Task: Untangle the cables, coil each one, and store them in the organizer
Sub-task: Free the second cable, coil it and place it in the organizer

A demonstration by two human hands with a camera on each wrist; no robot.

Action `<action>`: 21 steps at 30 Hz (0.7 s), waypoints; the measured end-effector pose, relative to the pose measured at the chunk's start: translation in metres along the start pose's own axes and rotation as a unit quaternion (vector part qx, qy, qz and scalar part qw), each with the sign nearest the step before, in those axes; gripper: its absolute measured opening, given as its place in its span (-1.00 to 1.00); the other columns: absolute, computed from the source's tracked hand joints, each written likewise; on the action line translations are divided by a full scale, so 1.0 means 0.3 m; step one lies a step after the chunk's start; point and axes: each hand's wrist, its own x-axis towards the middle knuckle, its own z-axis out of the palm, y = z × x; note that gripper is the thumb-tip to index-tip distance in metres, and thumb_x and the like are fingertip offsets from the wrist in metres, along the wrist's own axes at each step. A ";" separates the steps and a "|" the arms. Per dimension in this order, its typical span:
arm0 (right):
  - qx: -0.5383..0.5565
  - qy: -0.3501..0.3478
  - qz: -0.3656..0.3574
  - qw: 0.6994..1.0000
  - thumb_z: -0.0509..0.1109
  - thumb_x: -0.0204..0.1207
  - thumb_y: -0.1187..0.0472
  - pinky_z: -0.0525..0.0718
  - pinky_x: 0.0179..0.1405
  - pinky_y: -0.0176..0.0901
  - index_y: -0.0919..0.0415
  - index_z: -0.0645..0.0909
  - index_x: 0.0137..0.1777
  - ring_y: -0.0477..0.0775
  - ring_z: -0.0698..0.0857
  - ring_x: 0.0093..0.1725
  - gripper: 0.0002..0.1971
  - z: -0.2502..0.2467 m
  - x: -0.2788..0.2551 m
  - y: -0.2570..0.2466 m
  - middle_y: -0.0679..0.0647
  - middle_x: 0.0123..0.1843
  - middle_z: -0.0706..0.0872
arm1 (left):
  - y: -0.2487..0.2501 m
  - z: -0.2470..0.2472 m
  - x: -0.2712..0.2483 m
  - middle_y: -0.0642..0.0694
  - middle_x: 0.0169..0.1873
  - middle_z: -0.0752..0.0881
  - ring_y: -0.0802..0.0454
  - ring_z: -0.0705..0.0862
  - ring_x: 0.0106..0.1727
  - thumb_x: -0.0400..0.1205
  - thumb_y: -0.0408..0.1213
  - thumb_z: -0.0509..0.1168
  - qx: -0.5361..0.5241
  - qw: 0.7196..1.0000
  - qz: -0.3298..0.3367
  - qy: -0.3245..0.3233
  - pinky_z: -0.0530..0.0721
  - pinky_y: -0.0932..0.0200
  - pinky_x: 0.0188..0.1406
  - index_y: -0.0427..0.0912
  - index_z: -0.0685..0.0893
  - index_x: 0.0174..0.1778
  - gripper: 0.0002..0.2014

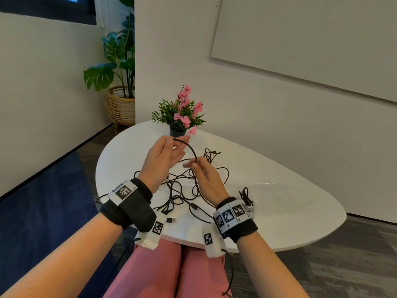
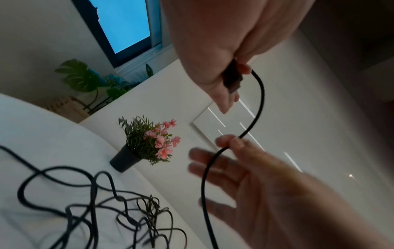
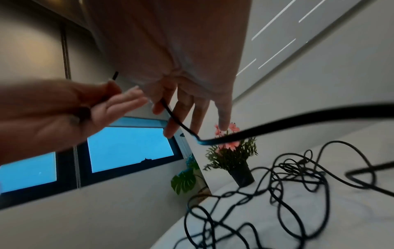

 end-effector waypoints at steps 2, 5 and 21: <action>-0.021 -0.023 0.021 0.999 0.09 0.71 0.20 0.56 0.04 -0.21 0.18 0.54 -0.01 -0.10 0.66 -0.08 -0.80 0.028 -0.029 0.029 -0.10 -0.18 0.70 | 0.007 0.007 -0.007 -0.06 0.23 0.71 0.05 0.65 0.31 0.78 -0.17 -0.12 -0.049 0.999 -0.001 0.018 0.52 -0.05 0.39 -0.14 0.45 -0.12 -0.70; -0.001 -0.044 0.073 0.996 0.07 0.71 0.19 0.55 -0.25 -0.24 0.13 0.52 -0.06 0.00 0.55 -0.30 -0.79 0.058 -0.076 0.071 -0.15 -0.35 0.52 | 0.017 0.006 -0.007 -0.08 -0.02 0.77 -0.06 0.73 0.19 0.78 -0.13 -0.16 -0.123 0.992 -0.012 0.040 0.56 -0.17 0.29 -0.08 0.38 -0.17 -0.70; -0.197 -0.192 0.018 0.961 0.35 0.58 0.11 0.54 -0.13 -0.25 0.13 0.77 0.00 -0.02 0.66 -0.12 -0.82 -0.157 -0.067 -0.080 -0.17 -0.20 0.71 | -0.091 -0.062 0.021 -0.07 -0.06 0.65 -0.08 0.63 -0.10 0.73 -0.01 -0.08 0.462 0.886 -0.026 -0.020 0.55 0.05 -0.08 -0.16 0.31 0.23 -0.68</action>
